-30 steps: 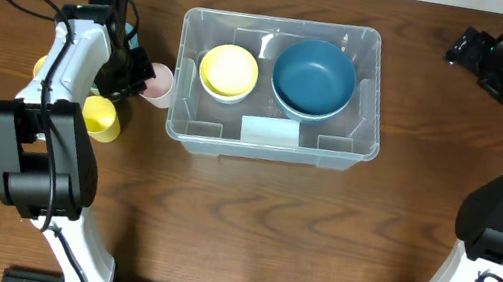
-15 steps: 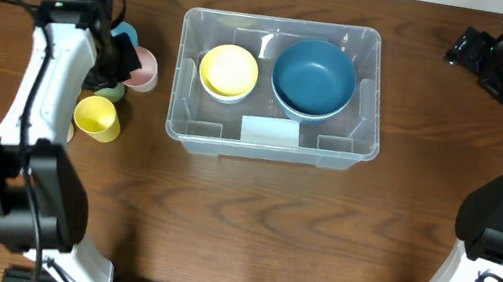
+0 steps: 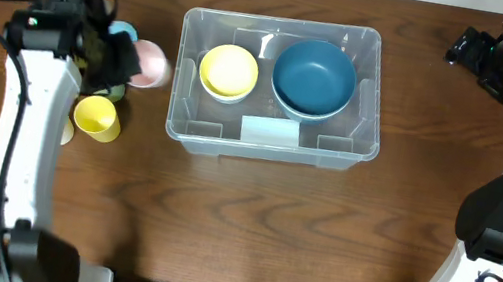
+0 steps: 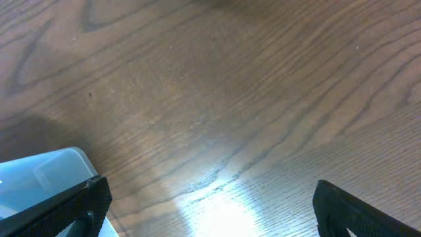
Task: Pack container
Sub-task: 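Lift the pink cup with the left gripper toward the bin, then lower the pink cup into the bin in front of the blue bowl and release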
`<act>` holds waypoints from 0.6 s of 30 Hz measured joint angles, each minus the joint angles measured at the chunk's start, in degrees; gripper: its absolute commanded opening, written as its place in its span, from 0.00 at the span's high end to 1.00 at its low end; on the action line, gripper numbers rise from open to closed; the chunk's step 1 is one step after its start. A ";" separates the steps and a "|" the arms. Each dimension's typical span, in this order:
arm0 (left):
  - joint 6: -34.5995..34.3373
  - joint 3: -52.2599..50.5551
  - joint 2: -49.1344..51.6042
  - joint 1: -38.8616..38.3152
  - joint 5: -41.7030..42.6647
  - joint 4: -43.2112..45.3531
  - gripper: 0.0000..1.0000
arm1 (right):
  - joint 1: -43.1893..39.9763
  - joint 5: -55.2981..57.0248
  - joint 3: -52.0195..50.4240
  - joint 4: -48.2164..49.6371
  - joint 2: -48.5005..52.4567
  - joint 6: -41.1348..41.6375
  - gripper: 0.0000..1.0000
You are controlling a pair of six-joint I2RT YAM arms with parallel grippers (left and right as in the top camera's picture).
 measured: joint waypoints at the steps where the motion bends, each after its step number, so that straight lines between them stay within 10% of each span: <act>1: 0.74 0.00 -0.90 -1.51 0.61 -0.15 0.94 | 0.00 0.00 0.00 0.00 0.00 0.00 0.01; 18: 5.95 0.00 1.18 -25.94 0.02 5.51 0.94 | 0.00 0.00 0.00 0.00 0.00 0.00 0.01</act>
